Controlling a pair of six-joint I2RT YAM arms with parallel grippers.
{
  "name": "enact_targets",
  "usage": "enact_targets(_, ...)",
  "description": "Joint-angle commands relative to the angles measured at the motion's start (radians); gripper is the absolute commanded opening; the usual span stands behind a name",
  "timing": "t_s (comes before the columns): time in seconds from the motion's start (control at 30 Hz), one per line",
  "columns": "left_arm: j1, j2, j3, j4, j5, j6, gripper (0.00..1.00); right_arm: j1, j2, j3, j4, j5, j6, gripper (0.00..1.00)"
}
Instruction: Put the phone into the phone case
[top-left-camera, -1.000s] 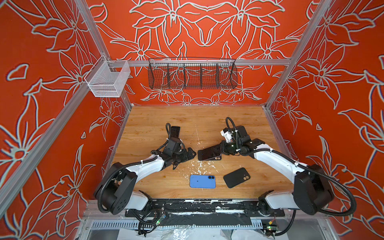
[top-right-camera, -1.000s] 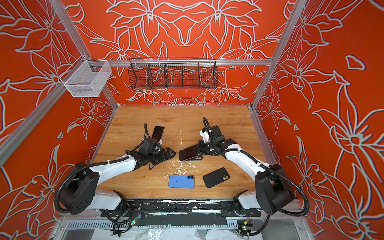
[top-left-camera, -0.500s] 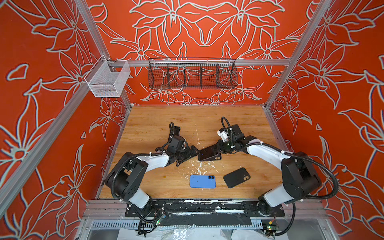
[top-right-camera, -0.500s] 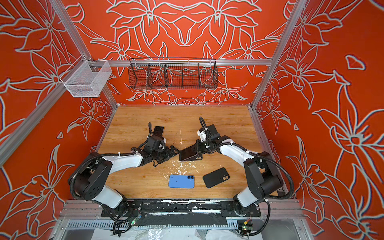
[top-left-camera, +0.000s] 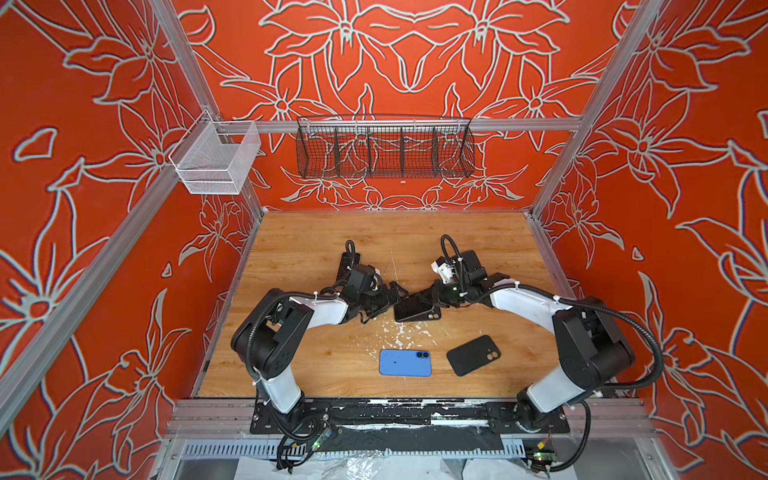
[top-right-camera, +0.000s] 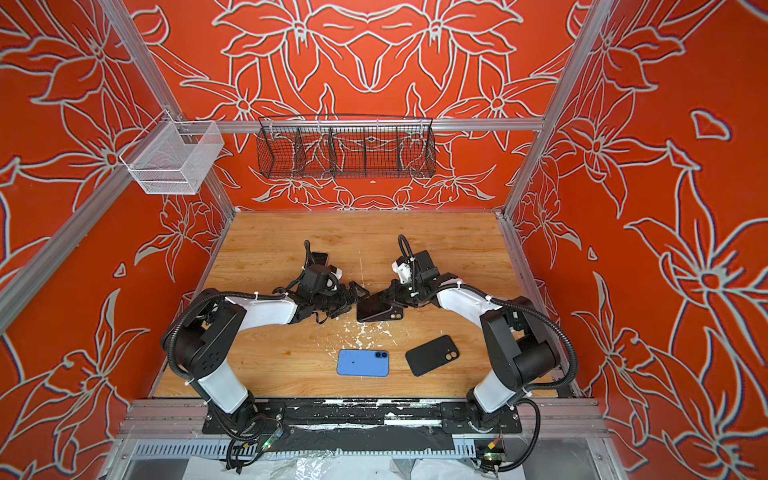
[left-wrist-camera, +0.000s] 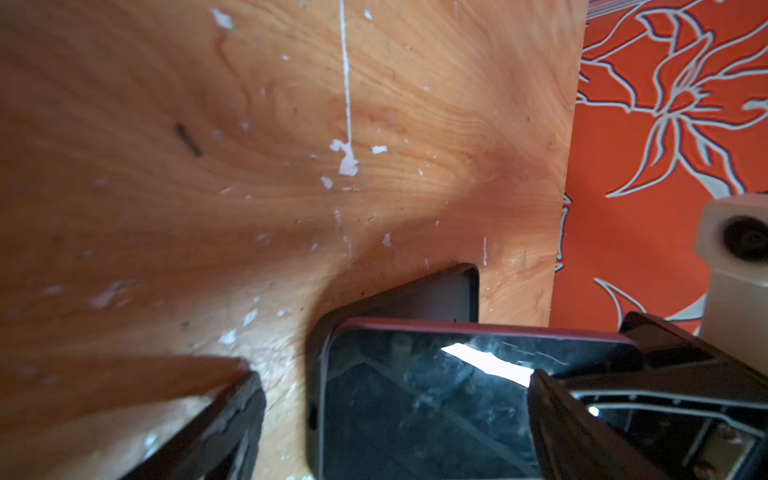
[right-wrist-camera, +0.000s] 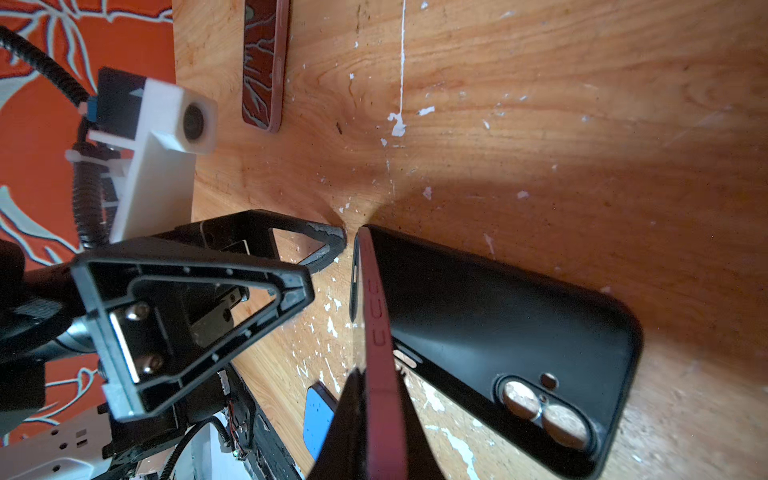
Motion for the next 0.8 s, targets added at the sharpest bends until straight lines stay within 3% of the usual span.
enact_targets(0.0, -0.022, 0.056, 0.005, 0.011, 0.031, -0.043, 0.97, 0.007, 0.052, -0.066, -0.002, 0.077, 0.005, 0.0)
enact_targets(0.47, -0.032, 0.056, -0.001, 0.027, 0.026, -0.055, 0.97, 0.007, 0.068, -0.12, -0.043, 0.226, -0.029, 0.0)
enact_targets(0.77, -0.032, 0.053, -0.011, 0.04, 0.026, -0.061, 0.97, 0.011, 0.08, -0.149, -0.032, 0.268, -0.037, 0.07)
